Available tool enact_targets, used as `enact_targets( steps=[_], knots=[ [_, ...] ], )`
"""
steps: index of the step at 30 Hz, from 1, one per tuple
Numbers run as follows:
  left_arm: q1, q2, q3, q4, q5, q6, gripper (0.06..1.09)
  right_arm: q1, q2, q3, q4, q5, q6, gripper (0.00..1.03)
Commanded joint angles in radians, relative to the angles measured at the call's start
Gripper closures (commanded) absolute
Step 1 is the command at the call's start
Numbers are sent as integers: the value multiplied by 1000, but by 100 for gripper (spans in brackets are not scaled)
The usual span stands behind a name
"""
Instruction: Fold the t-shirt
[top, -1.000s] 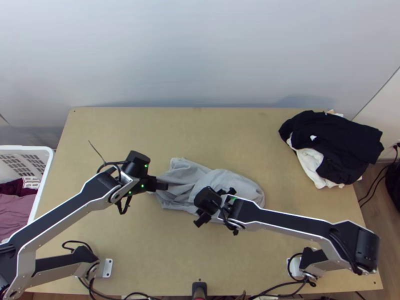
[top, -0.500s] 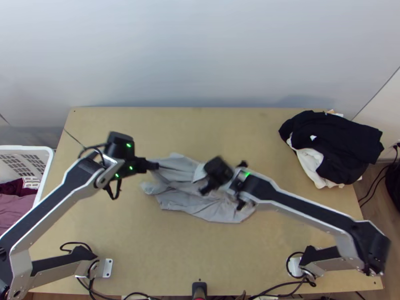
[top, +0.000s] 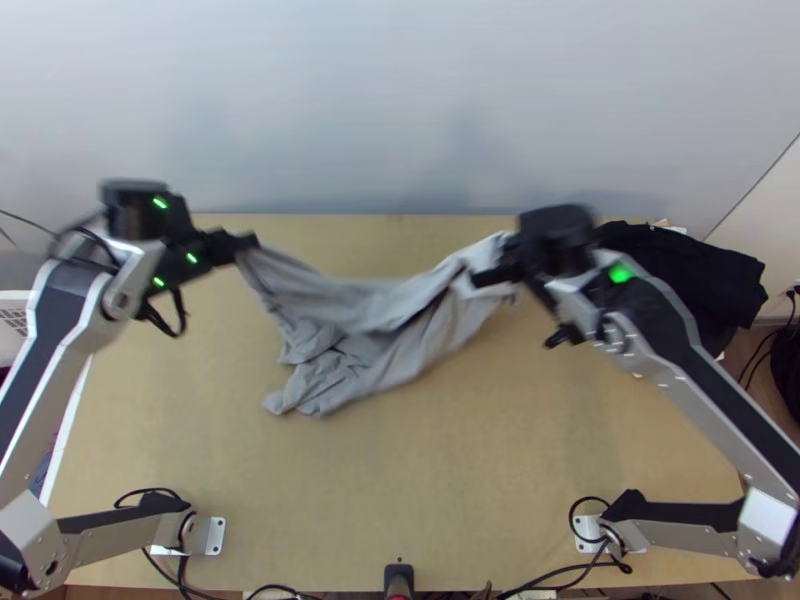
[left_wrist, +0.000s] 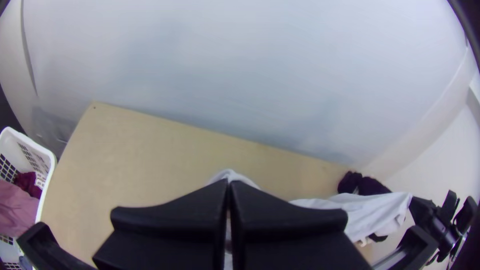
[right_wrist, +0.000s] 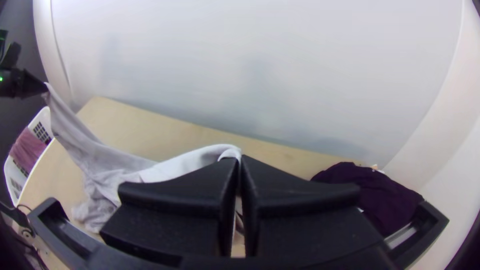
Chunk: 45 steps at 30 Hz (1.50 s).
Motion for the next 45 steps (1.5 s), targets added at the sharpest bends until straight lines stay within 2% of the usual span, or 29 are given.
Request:
enact_targets(
  steps=[1,6,12,19,24,29,32,34,39,41,45],
  knots=[
    [107,48,304,-94,2,-8,105,-135,-78,142,-36,1,-22,100],
    [187,61,494,-123,-1,-17,105,-210,-122,231,-34,10,-42,100],
    [210,30,656,-125,-41,-13,105,-211,-197,259,-4,79,-98,100],
    [207,-77,664,-103,-85,30,105,-211,-286,257,44,142,-164,100],
    [205,-140,664,-53,-131,109,105,-208,-360,217,182,193,-290,100],
    [205,-194,666,4,-168,149,105,-201,-407,219,202,200,-319,100],
    [203,-216,656,-36,-165,149,105,-152,-429,221,135,200,-309,100],
    [190,-237,623,-99,-153,129,105,-144,-438,221,64,200,-262,100],
    [159,-286,492,-244,-24,50,105,-132,-450,191,-105,199,-131,100],
    [142,-295,422,-295,31,27,105,-110,-460,144,-131,191,-106,100],
    [41,-308,261,-324,59,-6,105,-101,-464,16,-123,150,-83,100]
  ],
)
